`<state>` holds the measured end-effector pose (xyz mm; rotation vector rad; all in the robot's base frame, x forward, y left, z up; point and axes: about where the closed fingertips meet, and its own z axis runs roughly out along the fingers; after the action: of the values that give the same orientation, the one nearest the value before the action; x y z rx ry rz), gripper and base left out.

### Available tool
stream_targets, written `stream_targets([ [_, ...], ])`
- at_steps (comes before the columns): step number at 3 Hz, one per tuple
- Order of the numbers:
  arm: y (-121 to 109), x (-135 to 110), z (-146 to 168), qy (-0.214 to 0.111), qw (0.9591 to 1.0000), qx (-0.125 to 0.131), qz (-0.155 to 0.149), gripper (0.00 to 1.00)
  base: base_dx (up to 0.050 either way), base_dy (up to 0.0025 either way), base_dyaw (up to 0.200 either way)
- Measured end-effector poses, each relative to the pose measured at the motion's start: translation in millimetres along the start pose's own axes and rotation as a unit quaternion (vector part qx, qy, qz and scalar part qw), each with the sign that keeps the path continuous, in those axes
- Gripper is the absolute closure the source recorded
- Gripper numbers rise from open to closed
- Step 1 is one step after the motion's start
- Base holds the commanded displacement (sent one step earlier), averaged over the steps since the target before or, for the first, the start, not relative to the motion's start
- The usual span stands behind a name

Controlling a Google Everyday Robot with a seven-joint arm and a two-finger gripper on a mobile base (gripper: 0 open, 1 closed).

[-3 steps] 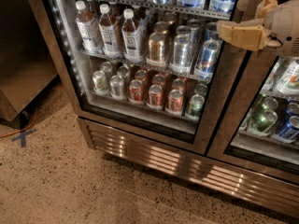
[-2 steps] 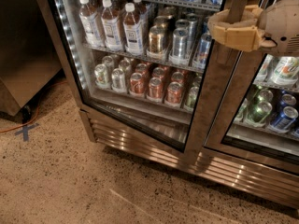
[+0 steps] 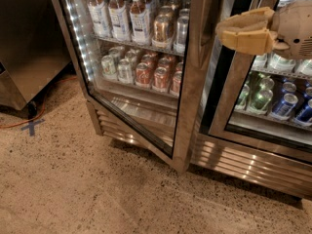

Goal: Open left fridge door

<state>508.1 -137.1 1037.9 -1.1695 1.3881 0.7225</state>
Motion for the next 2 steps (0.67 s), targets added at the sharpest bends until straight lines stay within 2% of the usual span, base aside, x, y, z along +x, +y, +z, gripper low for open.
stream_targets([
  [2,0.0,0.0,0.0,0.0,1.0,0.0,0.0,1.0,-0.05,0.0,0.0],
])
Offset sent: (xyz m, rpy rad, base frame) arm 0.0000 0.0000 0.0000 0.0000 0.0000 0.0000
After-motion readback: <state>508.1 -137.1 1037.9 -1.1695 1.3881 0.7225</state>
